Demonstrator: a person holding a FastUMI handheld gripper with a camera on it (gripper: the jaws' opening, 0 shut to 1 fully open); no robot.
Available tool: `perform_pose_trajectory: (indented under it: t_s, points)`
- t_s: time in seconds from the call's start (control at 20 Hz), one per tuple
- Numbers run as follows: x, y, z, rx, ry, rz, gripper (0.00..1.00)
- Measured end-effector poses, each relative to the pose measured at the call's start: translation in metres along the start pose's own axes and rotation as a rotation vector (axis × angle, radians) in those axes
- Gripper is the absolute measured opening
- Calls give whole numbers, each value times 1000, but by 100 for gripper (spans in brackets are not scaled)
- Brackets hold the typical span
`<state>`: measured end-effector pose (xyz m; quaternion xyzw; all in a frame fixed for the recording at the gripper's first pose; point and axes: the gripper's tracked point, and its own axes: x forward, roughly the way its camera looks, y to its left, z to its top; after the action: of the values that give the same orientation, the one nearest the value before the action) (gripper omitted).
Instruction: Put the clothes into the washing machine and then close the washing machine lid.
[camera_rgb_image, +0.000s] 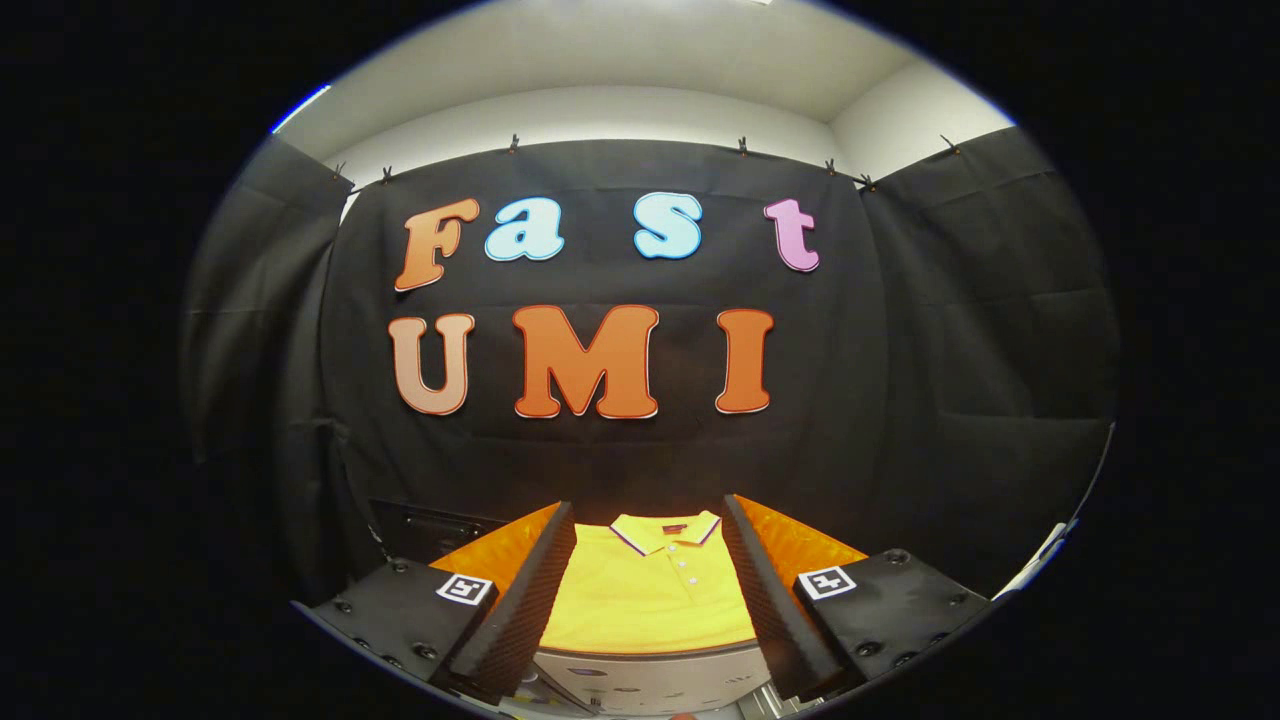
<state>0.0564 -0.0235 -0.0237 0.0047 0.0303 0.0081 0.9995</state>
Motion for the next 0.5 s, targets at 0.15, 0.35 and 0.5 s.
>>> perform_pose_trajectory:
  t_s: [0.15,0.35,0.5]
  points:
    - [38,-10,-15,12,45,15,95]
    - [89,-24,-39,5,109,17,95]
    - [127,-31,-68,5,187,24,96]
